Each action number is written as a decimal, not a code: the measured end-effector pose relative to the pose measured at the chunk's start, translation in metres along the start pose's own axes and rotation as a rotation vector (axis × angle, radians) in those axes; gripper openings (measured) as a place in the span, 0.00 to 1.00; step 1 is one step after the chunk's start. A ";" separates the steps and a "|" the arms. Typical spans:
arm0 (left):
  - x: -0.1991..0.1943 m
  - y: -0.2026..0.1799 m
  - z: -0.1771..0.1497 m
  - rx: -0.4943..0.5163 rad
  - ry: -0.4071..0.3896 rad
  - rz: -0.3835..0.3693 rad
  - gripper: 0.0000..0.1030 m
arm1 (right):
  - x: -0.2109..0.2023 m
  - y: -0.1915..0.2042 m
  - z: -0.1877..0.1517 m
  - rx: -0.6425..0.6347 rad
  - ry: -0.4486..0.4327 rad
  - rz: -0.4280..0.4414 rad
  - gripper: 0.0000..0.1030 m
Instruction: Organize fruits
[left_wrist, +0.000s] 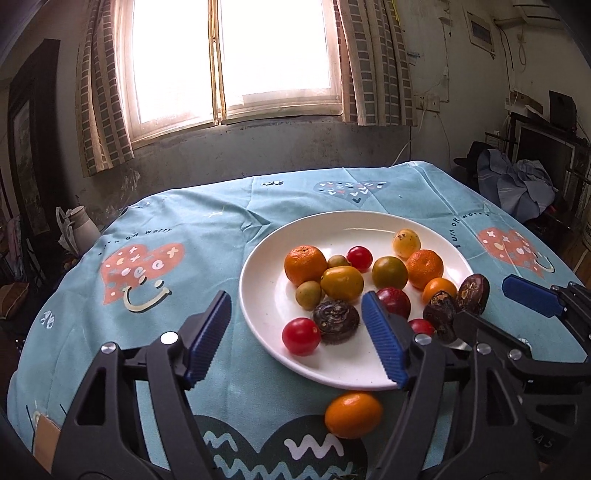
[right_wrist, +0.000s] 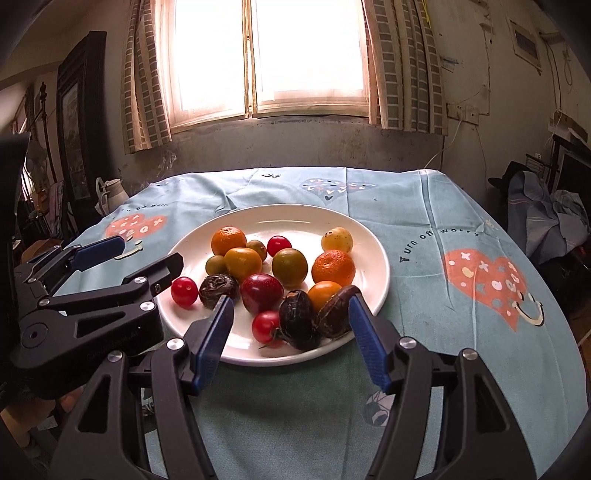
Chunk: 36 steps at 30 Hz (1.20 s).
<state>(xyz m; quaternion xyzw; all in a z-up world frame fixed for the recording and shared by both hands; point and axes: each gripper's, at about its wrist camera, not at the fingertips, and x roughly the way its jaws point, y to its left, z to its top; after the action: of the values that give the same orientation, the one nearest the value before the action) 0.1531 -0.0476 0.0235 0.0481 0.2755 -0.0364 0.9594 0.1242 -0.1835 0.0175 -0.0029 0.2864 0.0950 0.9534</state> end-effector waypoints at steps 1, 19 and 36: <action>-0.004 0.002 -0.002 -0.001 -0.001 0.001 0.74 | -0.004 0.002 -0.002 0.000 -0.001 0.005 0.63; -0.022 0.003 -0.062 0.066 0.125 -0.060 0.89 | -0.040 -0.013 -0.035 0.092 0.049 0.015 0.65; -0.025 0.018 -0.069 0.096 0.175 -0.039 0.90 | -0.018 0.043 -0.030 0.050 0.191 0.188 0.65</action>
<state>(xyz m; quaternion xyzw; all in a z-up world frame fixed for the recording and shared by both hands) 0.0972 -0.0212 -0.0197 0.0916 0.3571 -0.0640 0.9274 0.0853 -0.1462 0.0039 0.0389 0.3773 0.1761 0.9084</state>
